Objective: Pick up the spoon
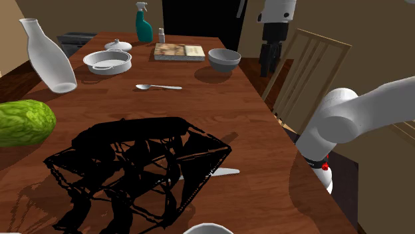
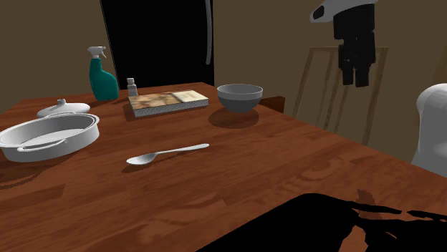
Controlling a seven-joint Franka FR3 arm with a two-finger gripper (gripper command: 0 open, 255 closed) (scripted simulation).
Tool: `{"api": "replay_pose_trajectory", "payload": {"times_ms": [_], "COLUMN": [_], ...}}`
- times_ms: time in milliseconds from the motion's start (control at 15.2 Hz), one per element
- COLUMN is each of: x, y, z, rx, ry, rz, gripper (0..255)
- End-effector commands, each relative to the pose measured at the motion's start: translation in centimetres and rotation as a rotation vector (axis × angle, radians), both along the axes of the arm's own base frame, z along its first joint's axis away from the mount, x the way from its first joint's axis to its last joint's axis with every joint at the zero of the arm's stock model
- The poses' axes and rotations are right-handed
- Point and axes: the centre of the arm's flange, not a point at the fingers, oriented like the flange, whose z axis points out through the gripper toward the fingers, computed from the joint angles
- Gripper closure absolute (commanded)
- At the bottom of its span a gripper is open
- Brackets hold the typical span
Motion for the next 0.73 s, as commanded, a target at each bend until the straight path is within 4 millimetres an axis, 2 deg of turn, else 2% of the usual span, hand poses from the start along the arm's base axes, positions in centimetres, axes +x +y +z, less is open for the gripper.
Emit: {"api": "replay_pose_trajectory", "payload": {"times_ms": [0, 660], "x": [0.0, 12.5], "y": [0.0, 4.0], "z": [0.0, -2.9], "rx": [0.000, -0.077], "ry": [0.000, -0.020], "rz": [0.000, 0.180], "gripper": [0, 0]}}
